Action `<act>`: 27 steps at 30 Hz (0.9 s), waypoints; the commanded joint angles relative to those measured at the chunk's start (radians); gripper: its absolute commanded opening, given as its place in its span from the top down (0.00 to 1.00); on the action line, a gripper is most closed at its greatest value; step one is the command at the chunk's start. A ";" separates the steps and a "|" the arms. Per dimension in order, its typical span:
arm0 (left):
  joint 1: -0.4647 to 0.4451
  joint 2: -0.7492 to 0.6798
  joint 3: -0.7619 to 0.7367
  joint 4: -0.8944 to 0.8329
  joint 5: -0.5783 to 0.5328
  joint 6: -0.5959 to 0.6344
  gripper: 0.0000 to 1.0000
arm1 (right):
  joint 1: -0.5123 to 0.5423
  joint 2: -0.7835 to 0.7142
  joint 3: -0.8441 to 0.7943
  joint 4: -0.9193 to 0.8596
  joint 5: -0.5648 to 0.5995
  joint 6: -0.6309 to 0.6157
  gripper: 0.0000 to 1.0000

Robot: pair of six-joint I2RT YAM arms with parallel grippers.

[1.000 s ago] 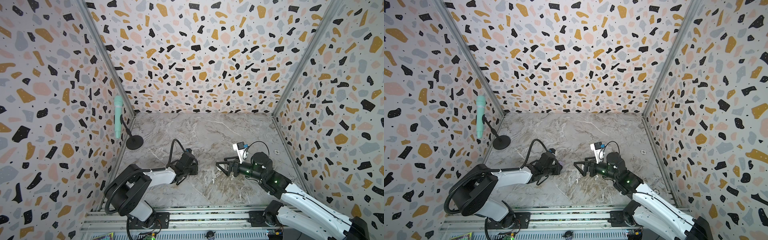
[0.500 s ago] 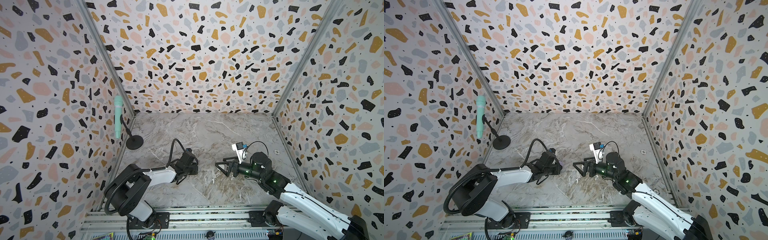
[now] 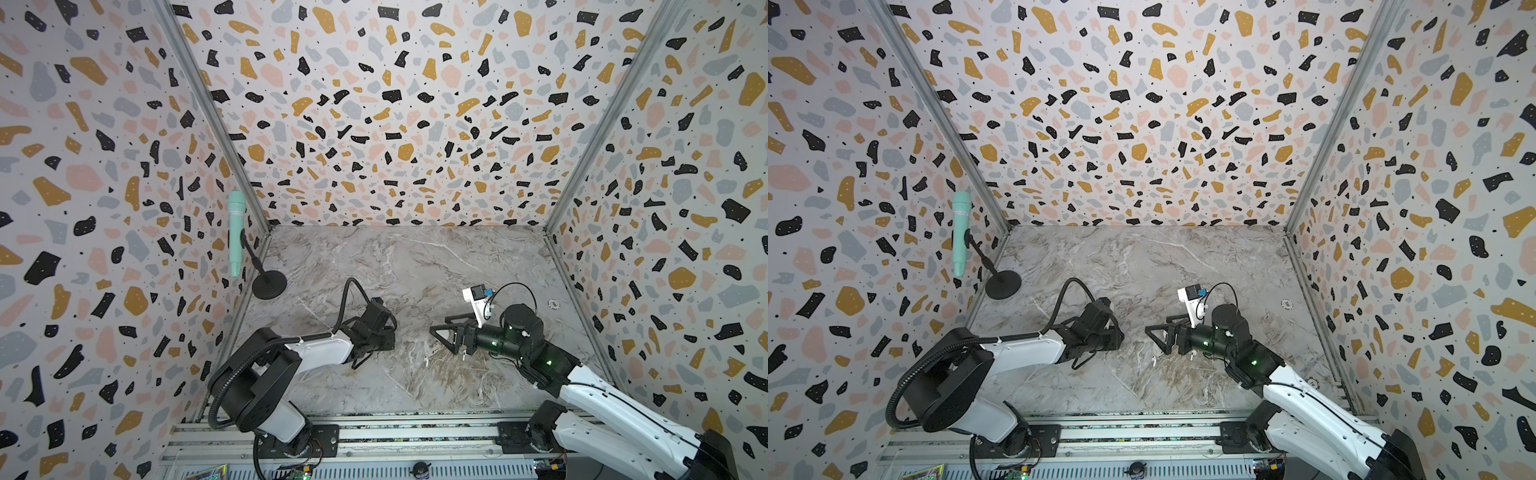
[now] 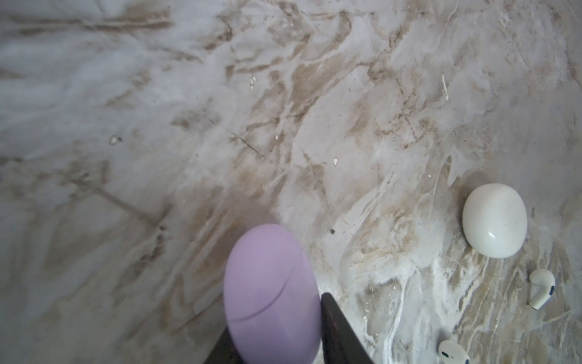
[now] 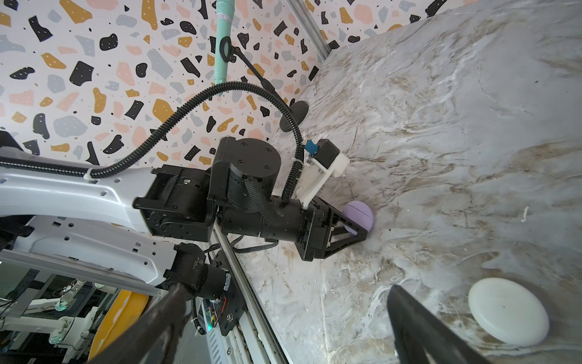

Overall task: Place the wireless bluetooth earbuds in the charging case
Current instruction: 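Set the lavender case on the table and open the left gripper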

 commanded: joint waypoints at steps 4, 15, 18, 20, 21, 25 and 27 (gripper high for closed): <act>0.015 -0.013 0.023 -0.093 -0.034 0.037 0.61 | -0.004 -0.004 -0.001 0.023 -0.017 0.005 0.00; 0.023 -0.034 0.041 -0.149 -0.058 0.071 0.52 | -0.003 0.007 0.003 0.034 -0.027 0.008 0.00; 0.025 -0.036 0.051 -0.168 -0.074 0.077 0.49 | -0.004 0.008 0.002 0.035 -0.032 0.009 0.00; 0.025 -0.035 0.061 -0.185 -0.082 0.086 0.48 | -0.004 0.008 0.000 0.036 -0.036 0.011 0.00; 0.025 -0.032 0.067 -0.194 -0.087 0.091 0.48 | -0.004 0.008 -0.002 0.037 -0.037 0.012 0.00; 0.025 -0.028 0.100 -0.239 -0.110 0.116 0.47 | -0.004 0.005 0.000 0.037 -0.043 0.014 0.01; 0.025 -0.041 0.120 -0.260 -0.124 0.127 0.47 | -0.004 0.003 0.000 0.036 -0.046 0.016 0.01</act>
